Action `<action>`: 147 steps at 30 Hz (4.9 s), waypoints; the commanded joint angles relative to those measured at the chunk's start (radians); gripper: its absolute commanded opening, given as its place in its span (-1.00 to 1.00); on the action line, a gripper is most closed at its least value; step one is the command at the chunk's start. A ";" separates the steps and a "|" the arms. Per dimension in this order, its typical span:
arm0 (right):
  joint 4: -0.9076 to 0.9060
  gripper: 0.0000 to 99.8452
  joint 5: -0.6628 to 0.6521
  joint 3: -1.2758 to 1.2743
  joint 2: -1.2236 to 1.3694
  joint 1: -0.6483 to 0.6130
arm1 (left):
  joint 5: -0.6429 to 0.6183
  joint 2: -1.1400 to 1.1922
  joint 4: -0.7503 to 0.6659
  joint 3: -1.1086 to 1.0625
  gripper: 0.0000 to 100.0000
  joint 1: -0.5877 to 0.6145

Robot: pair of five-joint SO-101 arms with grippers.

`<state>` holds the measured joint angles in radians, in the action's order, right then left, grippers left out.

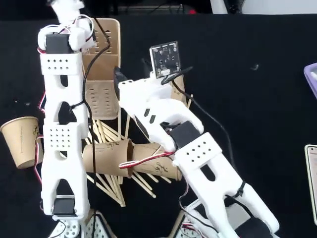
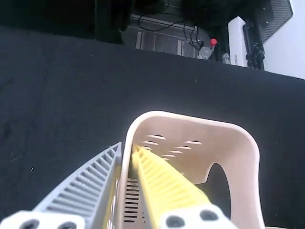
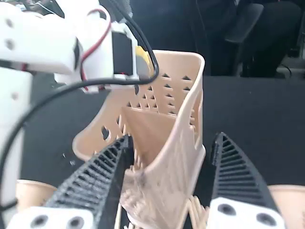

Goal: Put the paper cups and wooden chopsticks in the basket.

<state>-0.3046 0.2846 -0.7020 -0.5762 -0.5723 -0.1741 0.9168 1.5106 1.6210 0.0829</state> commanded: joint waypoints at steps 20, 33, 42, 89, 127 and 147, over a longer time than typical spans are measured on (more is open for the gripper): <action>-0.057 -0.93 -0.005 0.168 0.269 -0.046 | -0.009 -0.031 -0.011 0.044 -0.93 0.024; -0.023 -0.98 -0.103 0.173 0.337 -0.046 | -0.014 -0.173 -0.129 0.044 -0.58 -0.001; 0.086 -0.98 -0.100 0.174 0.364 0.011 | -0.008 -0.388 0.192 0.038 -0.58 0.008; 0.095 -0.98 -0.028 0.180 0.366 0.123 | -0.029 -1.312 -0.334 -1.716 -0.57 -0.001; 0.100 -0.45 -0.224 0.005 0.101 0.215 | 0.150 -1.011 -0.675 -1.649 -0.94 -0.130; -0.155 -0.42 -0.141 0.417 0.424 0.321 | 0.535 -1.312 -0.563 -1.940 -0.94 -0.225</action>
<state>-0.4534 0.1527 -0.3399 -0.1496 -0.2547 0.3383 -0.3675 0.9291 -0.2555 -0.1366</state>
